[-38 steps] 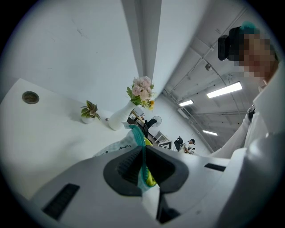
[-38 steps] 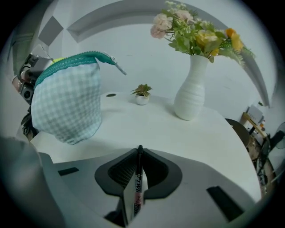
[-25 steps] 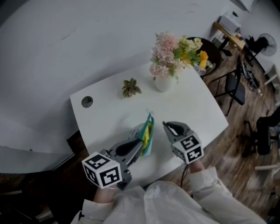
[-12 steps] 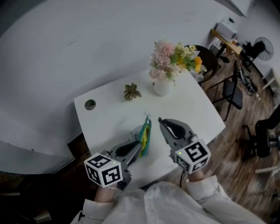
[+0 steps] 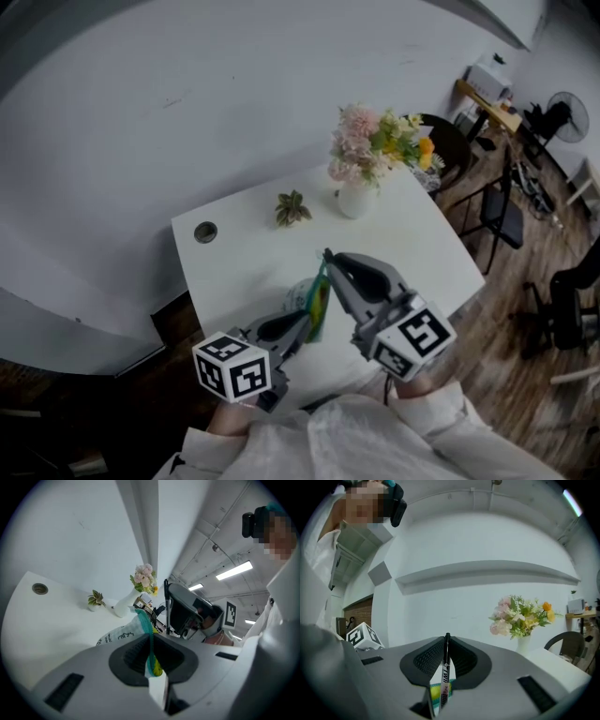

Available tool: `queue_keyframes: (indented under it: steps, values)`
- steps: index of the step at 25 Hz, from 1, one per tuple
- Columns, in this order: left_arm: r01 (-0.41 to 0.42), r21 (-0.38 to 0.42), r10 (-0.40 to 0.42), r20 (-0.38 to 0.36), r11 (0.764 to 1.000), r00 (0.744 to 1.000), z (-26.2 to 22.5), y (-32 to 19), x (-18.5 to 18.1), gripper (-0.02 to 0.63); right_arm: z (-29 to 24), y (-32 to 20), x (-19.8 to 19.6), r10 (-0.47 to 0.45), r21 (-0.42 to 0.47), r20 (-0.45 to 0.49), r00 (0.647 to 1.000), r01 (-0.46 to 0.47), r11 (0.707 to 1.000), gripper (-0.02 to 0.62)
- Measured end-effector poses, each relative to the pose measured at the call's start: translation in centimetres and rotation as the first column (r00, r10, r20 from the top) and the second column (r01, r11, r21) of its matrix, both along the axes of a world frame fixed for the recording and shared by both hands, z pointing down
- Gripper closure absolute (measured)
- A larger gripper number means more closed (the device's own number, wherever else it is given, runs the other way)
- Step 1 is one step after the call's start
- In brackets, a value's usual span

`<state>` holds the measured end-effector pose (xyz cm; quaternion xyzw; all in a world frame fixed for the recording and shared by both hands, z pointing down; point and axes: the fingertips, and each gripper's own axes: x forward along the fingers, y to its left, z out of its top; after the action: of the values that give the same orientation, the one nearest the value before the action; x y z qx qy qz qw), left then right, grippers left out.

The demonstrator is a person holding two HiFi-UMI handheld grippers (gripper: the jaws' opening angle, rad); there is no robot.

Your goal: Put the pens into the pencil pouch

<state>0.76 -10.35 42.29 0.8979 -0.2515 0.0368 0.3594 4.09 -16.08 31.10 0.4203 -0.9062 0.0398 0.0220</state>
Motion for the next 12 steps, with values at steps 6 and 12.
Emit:
queue_keyframes:
  steps: [6,12]
  values:
    - [0.007,0.000,-0.007,0.001,1.000,1.000,-0.2,0.2,-0.2,0.578,-1.7,0.0,-1.6,-0.039,0.056,0.084,0.996,0.034,0.998,0.554]
    - [0.023,0.001,-0.023,-0.005,1.000,1.000,-0.1,0.0,-0.6,0.578,-2.7,0.4,-3.1,-0.100,0.132,0.157,0.983,0.079,0.988,0.554]
